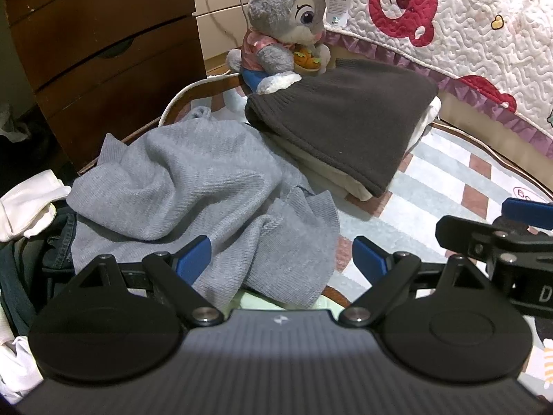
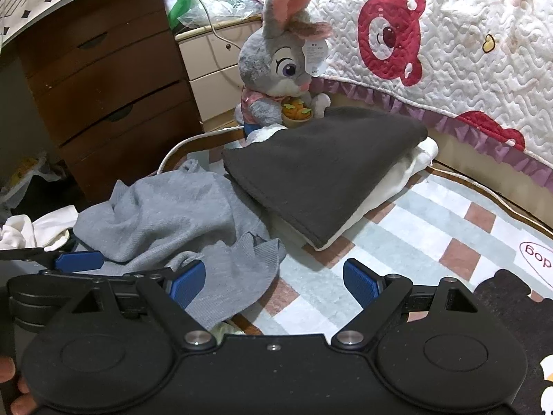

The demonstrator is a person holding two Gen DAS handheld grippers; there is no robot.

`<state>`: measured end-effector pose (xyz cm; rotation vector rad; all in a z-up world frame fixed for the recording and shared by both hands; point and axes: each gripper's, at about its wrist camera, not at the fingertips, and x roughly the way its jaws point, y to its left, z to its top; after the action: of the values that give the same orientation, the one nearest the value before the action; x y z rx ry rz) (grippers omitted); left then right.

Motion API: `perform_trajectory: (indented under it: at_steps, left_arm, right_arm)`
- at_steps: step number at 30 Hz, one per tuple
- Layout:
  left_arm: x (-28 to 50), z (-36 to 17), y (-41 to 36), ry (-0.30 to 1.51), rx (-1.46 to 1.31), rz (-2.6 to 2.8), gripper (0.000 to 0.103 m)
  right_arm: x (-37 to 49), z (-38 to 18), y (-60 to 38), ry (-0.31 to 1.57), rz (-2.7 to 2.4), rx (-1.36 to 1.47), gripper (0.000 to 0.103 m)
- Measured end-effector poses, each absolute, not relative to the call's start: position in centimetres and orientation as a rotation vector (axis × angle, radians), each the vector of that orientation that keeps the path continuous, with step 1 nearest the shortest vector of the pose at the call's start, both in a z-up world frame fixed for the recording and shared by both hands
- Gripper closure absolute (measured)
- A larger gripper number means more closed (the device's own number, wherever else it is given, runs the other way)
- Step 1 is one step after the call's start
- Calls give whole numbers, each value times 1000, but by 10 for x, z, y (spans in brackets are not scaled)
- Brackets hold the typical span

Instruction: Fold clothes

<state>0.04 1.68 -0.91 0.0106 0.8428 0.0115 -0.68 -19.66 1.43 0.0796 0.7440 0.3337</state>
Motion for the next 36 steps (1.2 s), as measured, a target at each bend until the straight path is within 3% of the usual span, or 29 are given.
perform_trajectory:
  at_steps: [10,12,14,17,20,24,26,29,32,34,35,36]
  left_arm:
    - [12,-27,65,832,-66,94,14]
    - [15,-27,82,819,-64,119,20]
    - [18,-27,99,808,-64,139,47]
    - [27,-29,124,825,-76,143,55]
    - [37,-34,139,867,-92,146,55]
    - [45,-46,144,922,-111,122,48]
    - [45,-51,140,946,-108,76,42]
    - [42,-58,128,978,-96,-34,26]
    - [43,-69,112,1006,-76,-130,22]
    - [49,-78,106,1021,-28,-146,23]
    - [53,-82,103,1028,-3,-154,24]
    - [56,-84,104,1023,9,-139,32]
  right_arm:
    - [1,5,-210,731,468,232,13]
    - [6,-1,-212,727,516,282,13]
    - [13,-7,-212,726,564,331,13]
    - [26,-17,-206,734,643,403,15]
    - [39,-22,-189,737,665,353,29]
    - [51,-30,-164,729,641,216,65]
    - [57,-38,-156,733,642,189,73]
    - [66,-56,-156,792,647,217,73]
    - [73,-76,-173,894,648,364,64]
    - [77,-94,-186,959,647,494,33]
    - [79,-102,-191,991,637,550,12]
    - [79,-111,-194,1012,622,601,10]
